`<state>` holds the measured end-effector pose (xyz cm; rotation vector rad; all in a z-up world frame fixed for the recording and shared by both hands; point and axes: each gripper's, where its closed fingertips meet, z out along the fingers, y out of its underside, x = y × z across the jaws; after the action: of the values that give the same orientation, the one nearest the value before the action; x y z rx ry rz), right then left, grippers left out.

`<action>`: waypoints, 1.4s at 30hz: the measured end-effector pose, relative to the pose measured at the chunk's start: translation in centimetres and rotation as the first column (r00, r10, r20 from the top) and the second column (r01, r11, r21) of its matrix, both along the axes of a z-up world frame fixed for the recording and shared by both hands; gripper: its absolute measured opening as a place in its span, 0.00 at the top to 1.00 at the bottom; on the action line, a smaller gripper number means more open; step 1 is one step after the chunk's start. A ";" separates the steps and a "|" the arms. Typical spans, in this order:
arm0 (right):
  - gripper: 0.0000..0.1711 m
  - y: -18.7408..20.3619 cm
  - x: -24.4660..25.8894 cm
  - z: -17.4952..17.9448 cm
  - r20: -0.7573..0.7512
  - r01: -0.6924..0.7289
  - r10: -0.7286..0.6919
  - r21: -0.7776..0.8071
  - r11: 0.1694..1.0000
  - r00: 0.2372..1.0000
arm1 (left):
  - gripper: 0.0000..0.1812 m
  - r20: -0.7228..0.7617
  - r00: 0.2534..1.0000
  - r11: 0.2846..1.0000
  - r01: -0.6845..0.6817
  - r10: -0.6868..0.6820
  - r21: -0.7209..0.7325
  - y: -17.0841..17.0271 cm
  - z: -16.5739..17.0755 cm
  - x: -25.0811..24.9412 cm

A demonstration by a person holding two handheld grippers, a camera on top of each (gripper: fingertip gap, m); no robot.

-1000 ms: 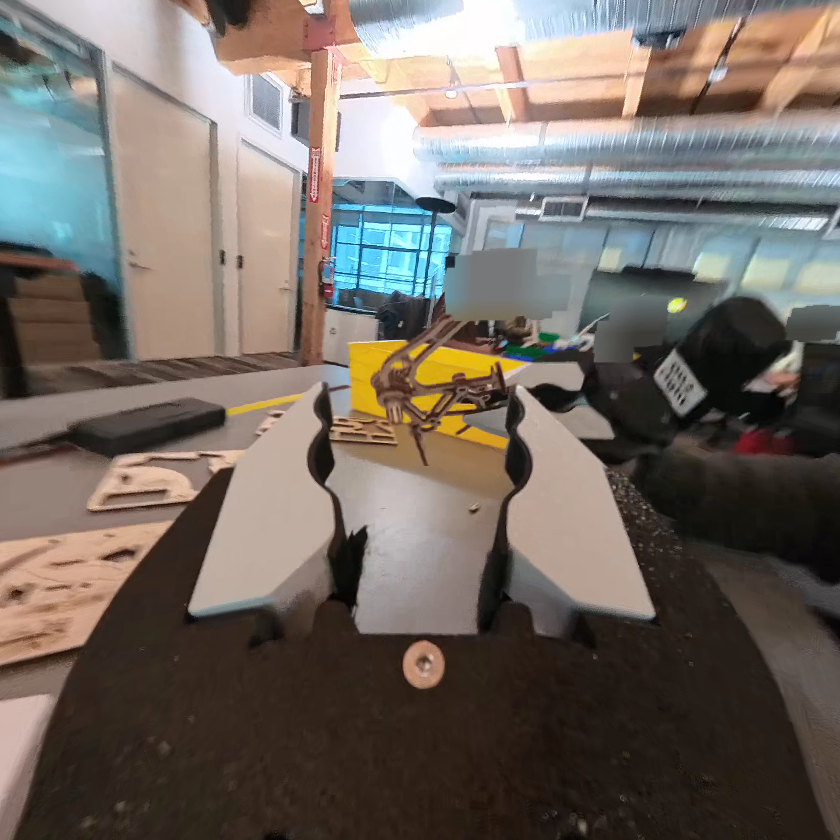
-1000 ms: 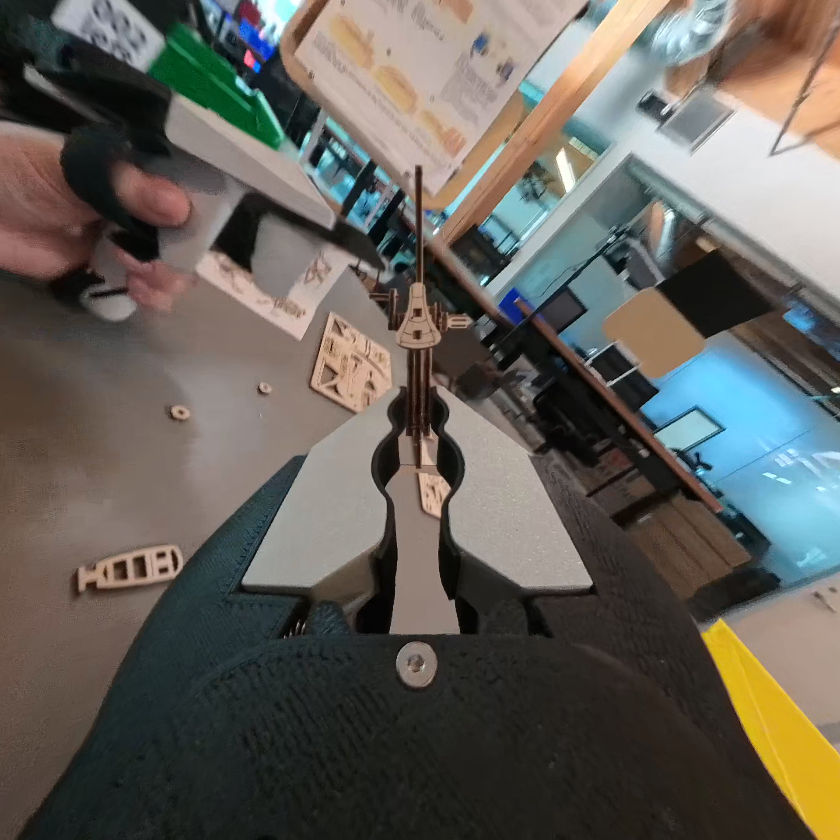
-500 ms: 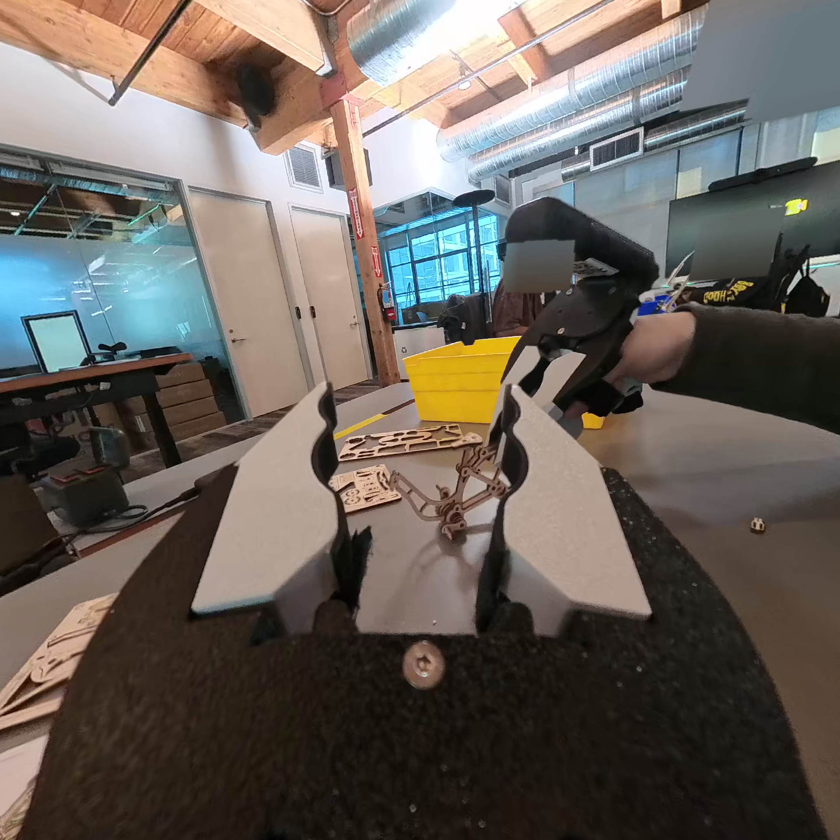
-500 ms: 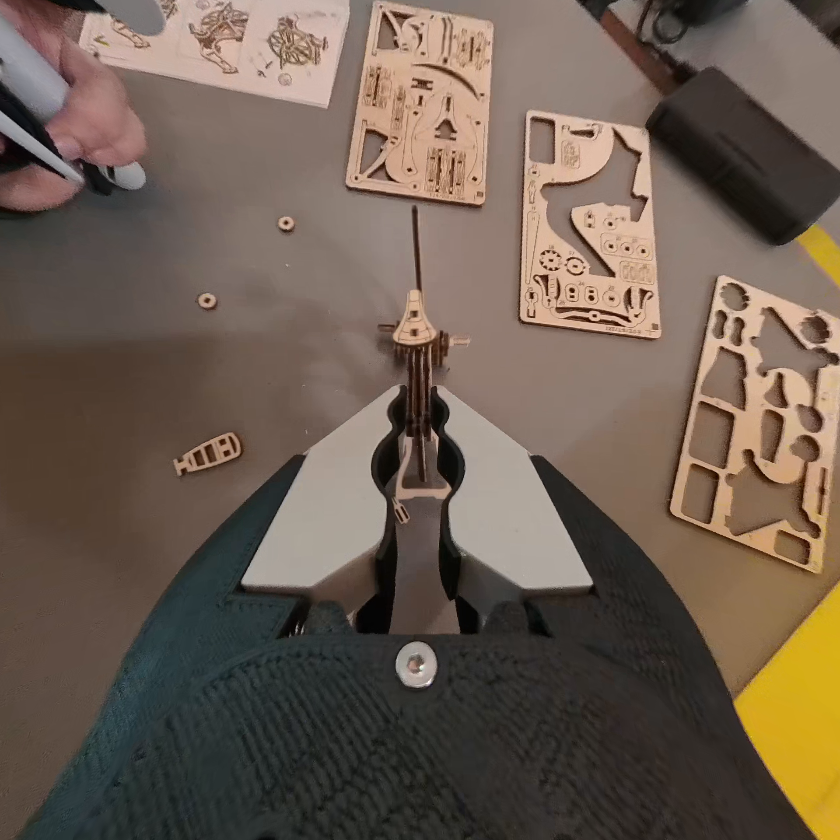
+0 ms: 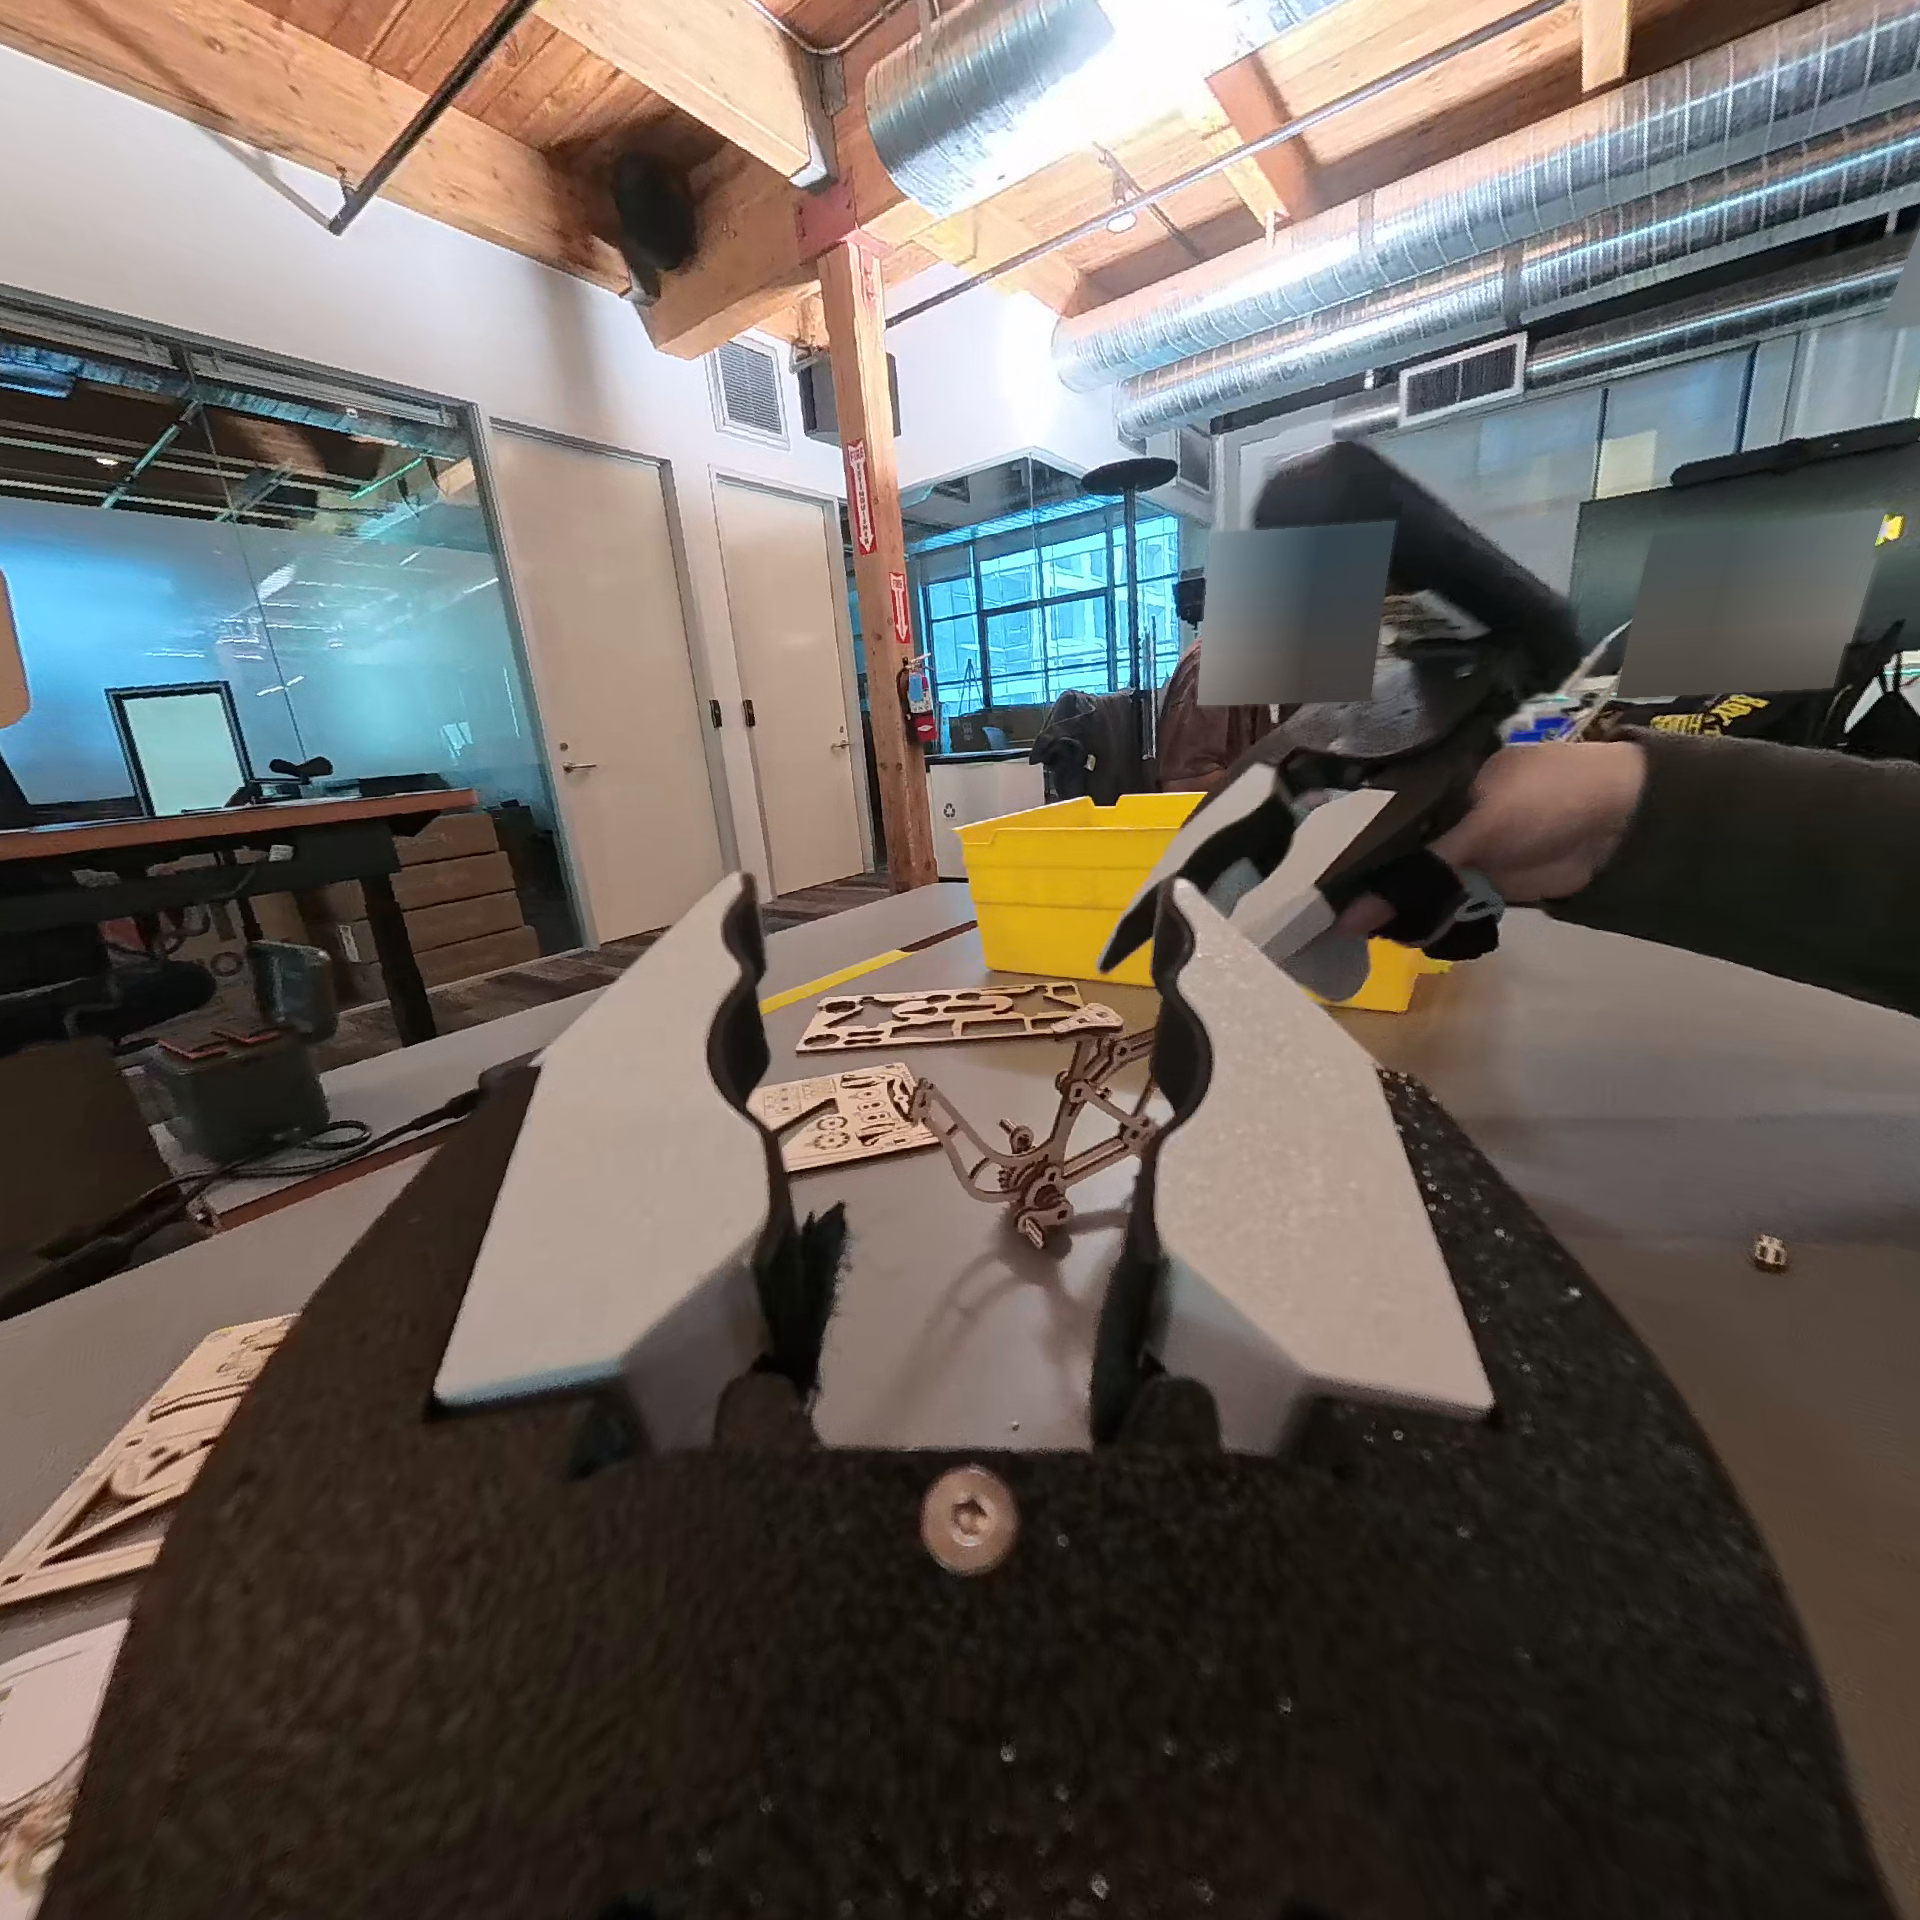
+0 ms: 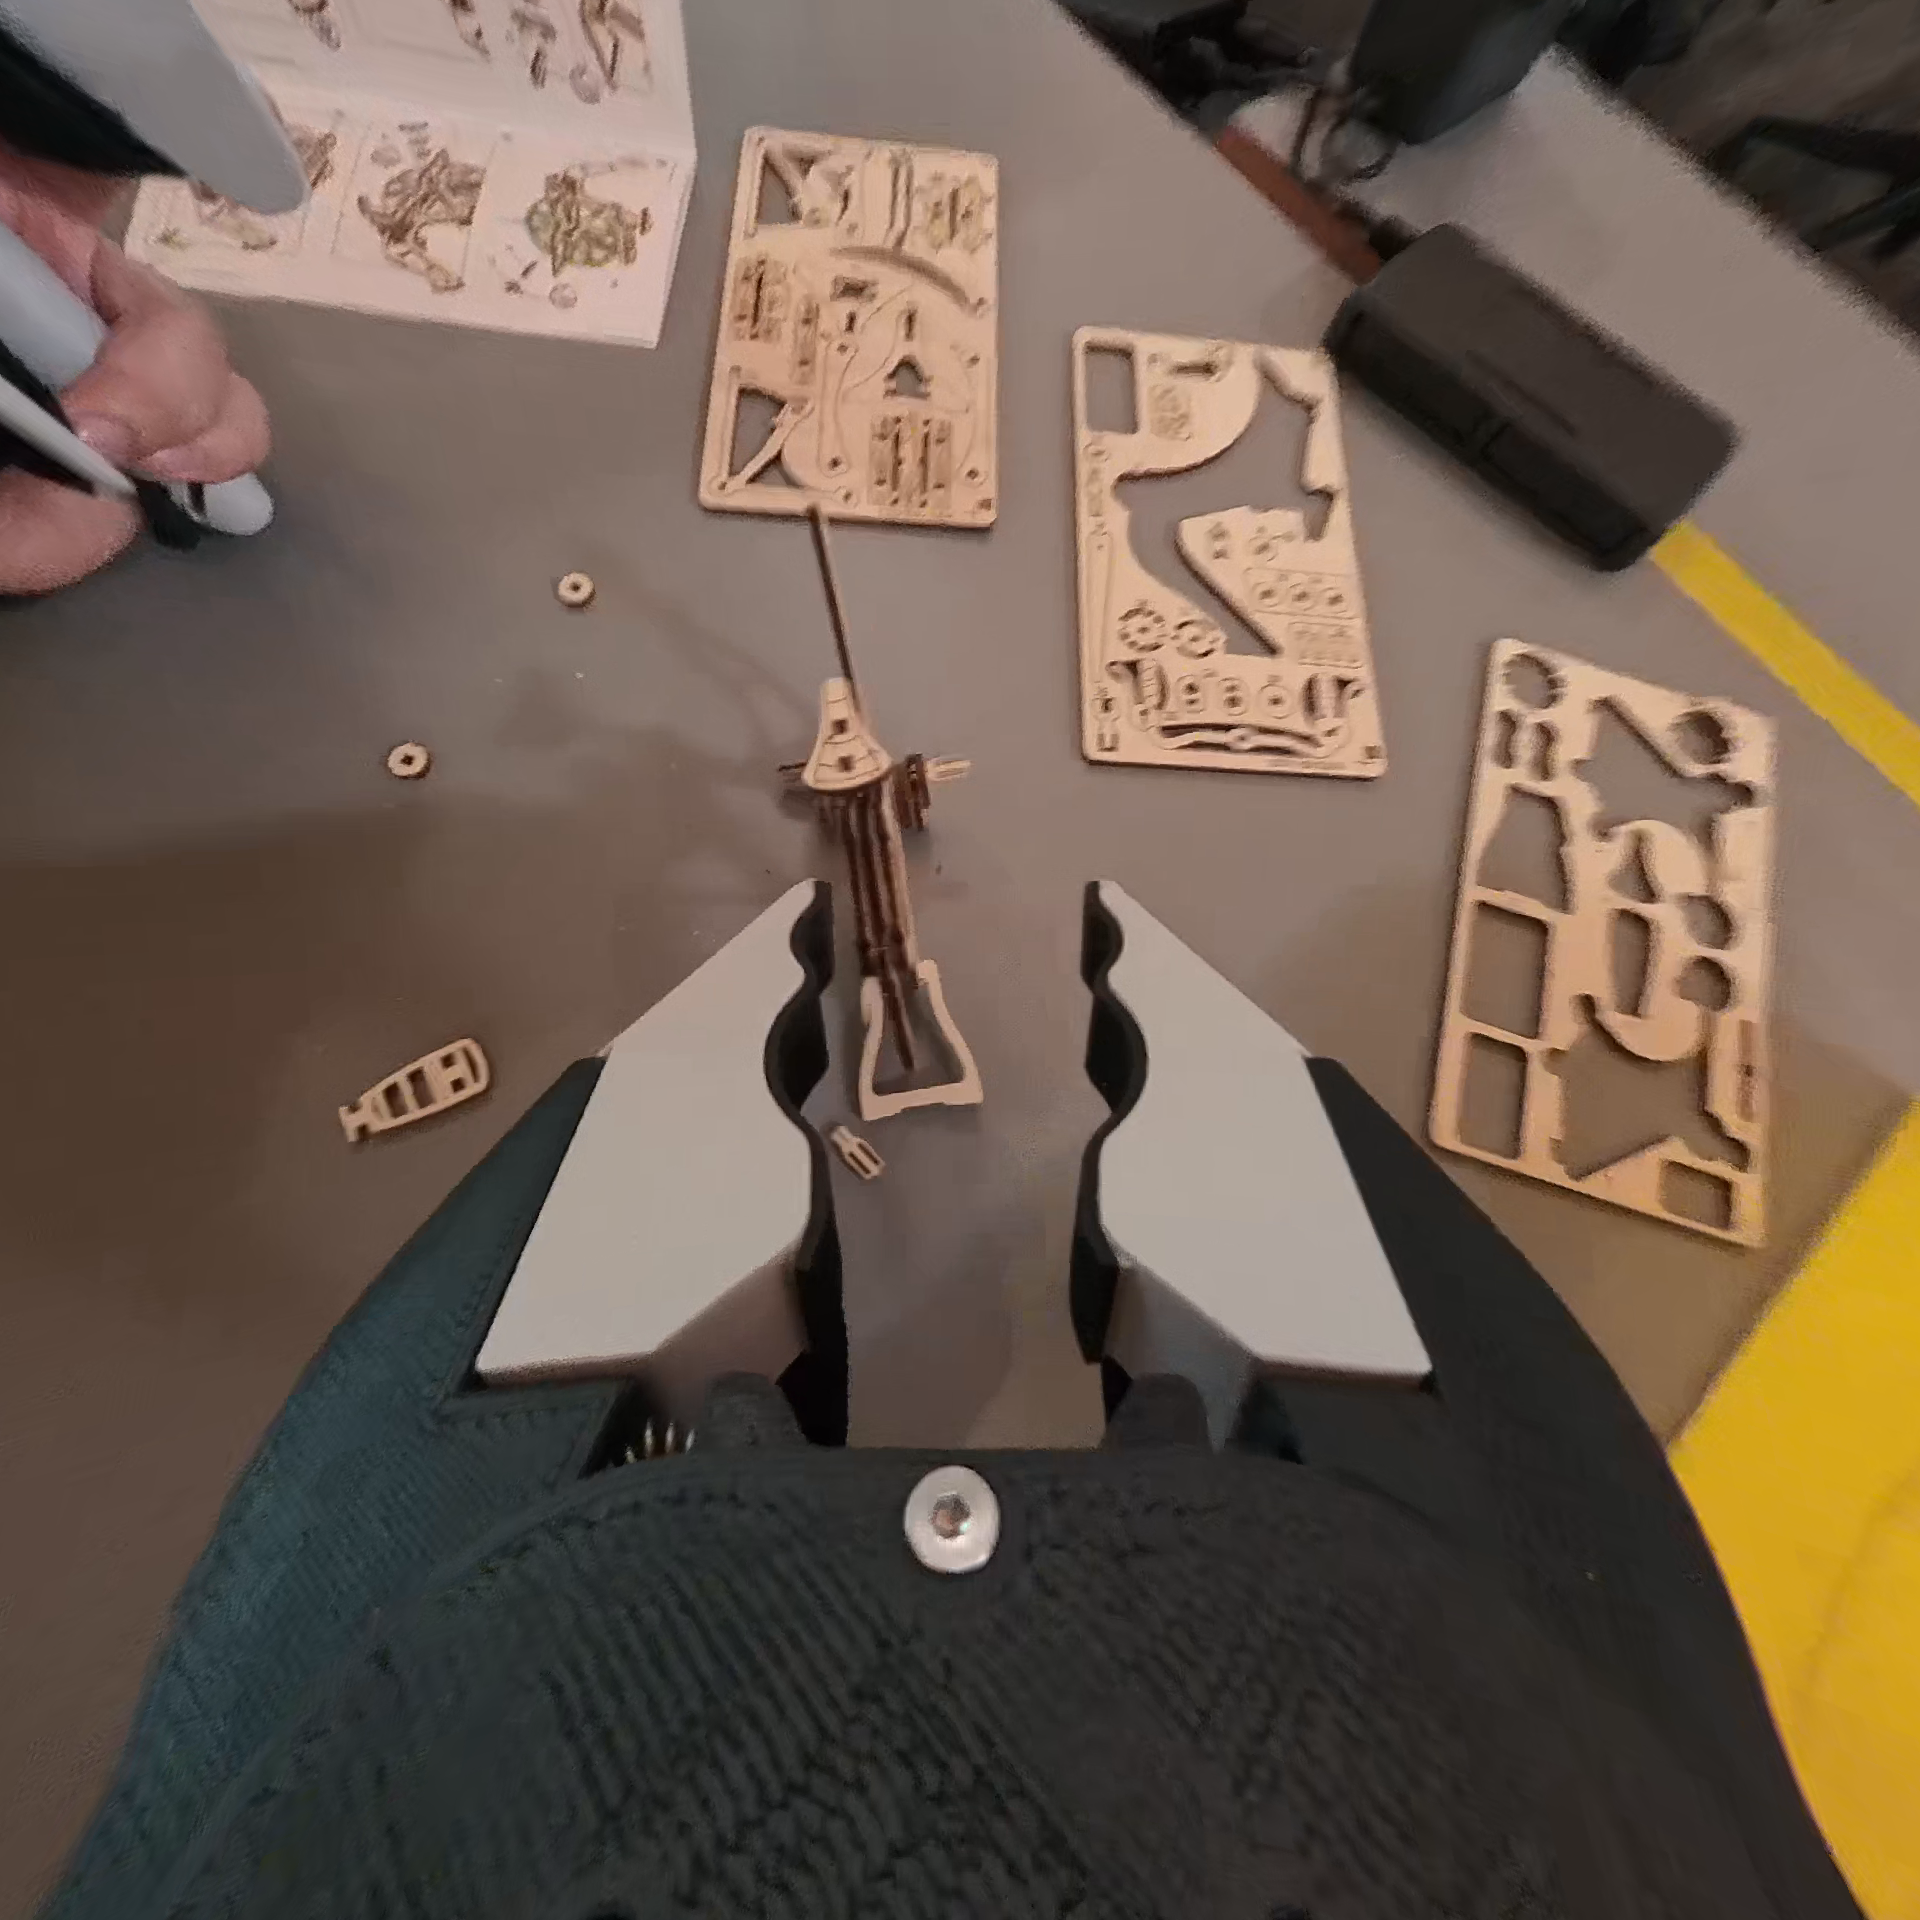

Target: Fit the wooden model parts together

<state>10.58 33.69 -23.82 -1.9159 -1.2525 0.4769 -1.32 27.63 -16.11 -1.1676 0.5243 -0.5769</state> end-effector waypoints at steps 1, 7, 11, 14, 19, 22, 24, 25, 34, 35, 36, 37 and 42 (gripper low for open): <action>0.71 0.3 0.3 0.9 -0.037 0.015 -0.012 0.061 0.998 0.999 | 0.60 0.004 1.000 1.000 -0.012 0.012 0.002 0.0 0.1 -0.3; 0.92 0.4 3.9 9.4 -0.441 0.301 0.027 0.655 0.693 0.897 | 0.66 -0.156 0.987 0.984 0.001 0.027 0.176 -3.6 0.5 -0.2; 0.97 -0.5 3.5 8.1 -0.446 0.307 0.097 0.741 0.598 0.890 | 0.81 -0.275 0.961 0.959 0.100 -0.024 0.264 -7.1 0.0 1.6; 0.98 0.0 2.2 6.2 -0.435 0.269 0.105 0.711 0.650 0.894 | 1.00 -0.397 0.914 0.929 0.214 -0.082 0.301 -8.7 -1.4 3.6; 1.00 0.5 2.1 6.1 -0.477 0.257 0.139 0.669 0.697 0.868 | 1.00 -0.470 0.879 0.922 0.243 -0.078 0.301 -8.8 -2.6 4.8; 1.00 1.2 2.5 6.3 -0.513 0.265 0.145 0.641 0.720 0.846 | 1.00 -0.474 0.871 0.915 0.287 -0.127 0.283 -9.2 -2.8 5.0; 1.00 1.4 2.5 6.2 -0.508 0.251 0.158 0.644 0.723 0.847 | 1.00 -0.473 0.868 0.918 0.301 -0.152 0.258 -9.2 -3.0 5.1; 1.00 1.4 2.4 6.1 -0.504 0.241 0.167 0.646 0.725 0.848 | 1.00 -0.468 0.868 0.919 0.307 -0.164 0.249 -9.2 -3.0 5.1; 0.80 -1.5 -0.2 1.7 -0.289 -0.162 0.319 0.459 0.873 0.902 | 1.00 -0.394 0.887 0.929 0.328 -0.239 0.174 -8.9 -2.8 4.4; 0.81 -1.0 -0.3 0.4 -0.231 -0.175 0.282 0.395 0.902 0.931 | 1.00 -0.393 0.887 0.929 0.330 -0.244 0.169 -8.9 -2.8 4.4; 0.81 -0.7 -0.4 -0.7 -0.188 -0.186 0.259 0.335 0.924 0.947 | 1.00 -0.392 0.886 0.929 0.332 -0.248 0.165 -8.9 -2.8 4.4; 0.82 -0.5 -0.5 -1.4 -0.163 -0.183 0.240 0.300 0.936 0.957 | 1.00 -0.391 0.886 0.928 0.335 -0.251 0.162 -8.9 -2.8 4.4; 0.94 0.1 -0.6 -1.7 -0.164 -0.135 0.180 0.252 0.958 0.970 | 1.00 -0.397 0.881 0.925 0.343 -0.258 0.162 -9.1 -2.9 4.5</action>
<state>9.97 33.75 -25.55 -1.5410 -1.2832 0.5476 3.20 18.53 -19.04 -0.9807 1.0862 -0.5468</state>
